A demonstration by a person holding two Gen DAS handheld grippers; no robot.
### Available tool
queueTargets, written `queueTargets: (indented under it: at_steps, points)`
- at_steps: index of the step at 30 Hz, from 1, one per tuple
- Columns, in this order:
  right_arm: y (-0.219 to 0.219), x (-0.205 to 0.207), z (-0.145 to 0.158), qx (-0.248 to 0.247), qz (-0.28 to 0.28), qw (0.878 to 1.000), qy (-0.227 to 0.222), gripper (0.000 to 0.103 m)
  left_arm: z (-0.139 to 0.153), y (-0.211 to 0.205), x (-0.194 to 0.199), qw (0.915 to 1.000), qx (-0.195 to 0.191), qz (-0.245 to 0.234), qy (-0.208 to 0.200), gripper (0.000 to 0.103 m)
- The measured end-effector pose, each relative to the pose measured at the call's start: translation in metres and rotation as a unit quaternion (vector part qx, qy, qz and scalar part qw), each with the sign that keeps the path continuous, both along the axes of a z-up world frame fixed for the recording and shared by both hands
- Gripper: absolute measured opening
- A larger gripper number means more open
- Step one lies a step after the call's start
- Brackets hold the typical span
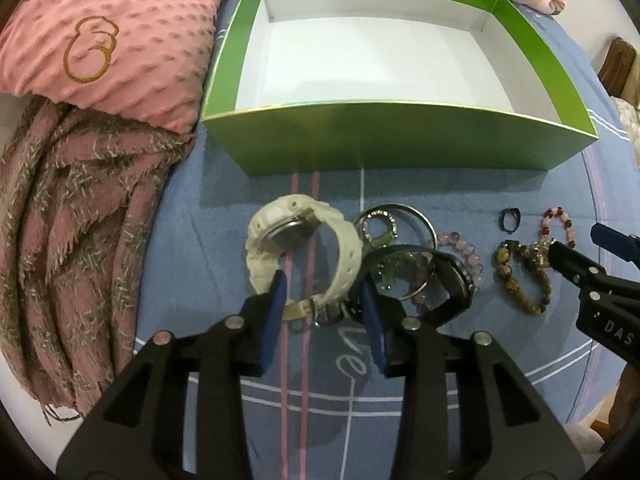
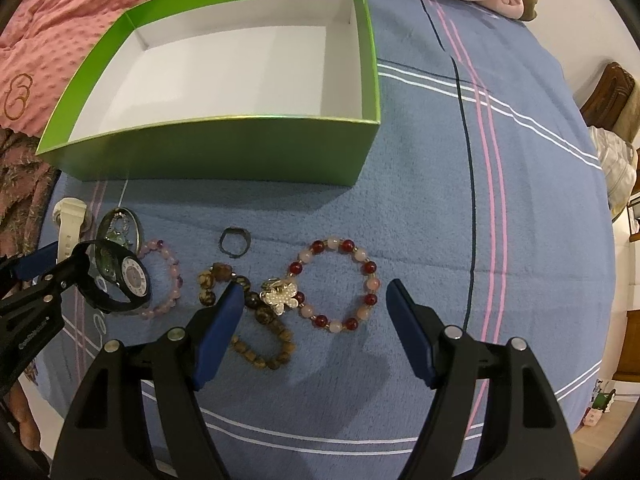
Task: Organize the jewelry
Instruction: 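Close the left tool on the cream watch while the right tool grasps the black-strap watch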
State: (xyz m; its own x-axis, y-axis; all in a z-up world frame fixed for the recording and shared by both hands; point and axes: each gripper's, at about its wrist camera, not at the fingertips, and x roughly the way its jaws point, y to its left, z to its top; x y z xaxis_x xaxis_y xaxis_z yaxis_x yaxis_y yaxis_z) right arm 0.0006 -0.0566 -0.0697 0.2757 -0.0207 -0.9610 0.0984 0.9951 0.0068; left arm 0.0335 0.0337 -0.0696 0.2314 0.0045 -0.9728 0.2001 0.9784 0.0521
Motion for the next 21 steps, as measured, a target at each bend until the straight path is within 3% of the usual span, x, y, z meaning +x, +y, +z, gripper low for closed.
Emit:
queueTargets:
  at_steps: [2, 4, 6, 15, 21]
  points:
    - [0.000, 0.000, 0.001, 0.001, 0.000, 1.000, -0.001, 0.074, 0.006, 0.009, -0.005, 0.9999, -0.009, 0.005, 0.003, 0.047]
    - [0.000, -0.002, 0.001, 0.003, -0.001, 1.000, -0.001, 0.074, 0.009, 0.017, -0.010, 1.0000, -0.002, 0.004, -0.003, 0.061]
    - [0.001, -0.003, 0.001, 0.007, 0.000, 1.000, 0.000, 0.074, 0.011, 0.026, -0.015, 1.0000, -0.002, 0.004, -0.004, 0.064]
    - [-0.003, -0.008, 0.006, 0.014, -0.005, 1.000, -0.005, 0.074, 0.007, 0.045, -0.025, 0.9992, -0.036, 0.014, 0.012, 0.065]
    - [0.023, -0.006, 0.016, 0.057, 0.059, 0.997, -0.016, 0.074, 0.013, 0.073, -0.022, 0.9959, -0.084, 0.023, 0.025, 0.060]
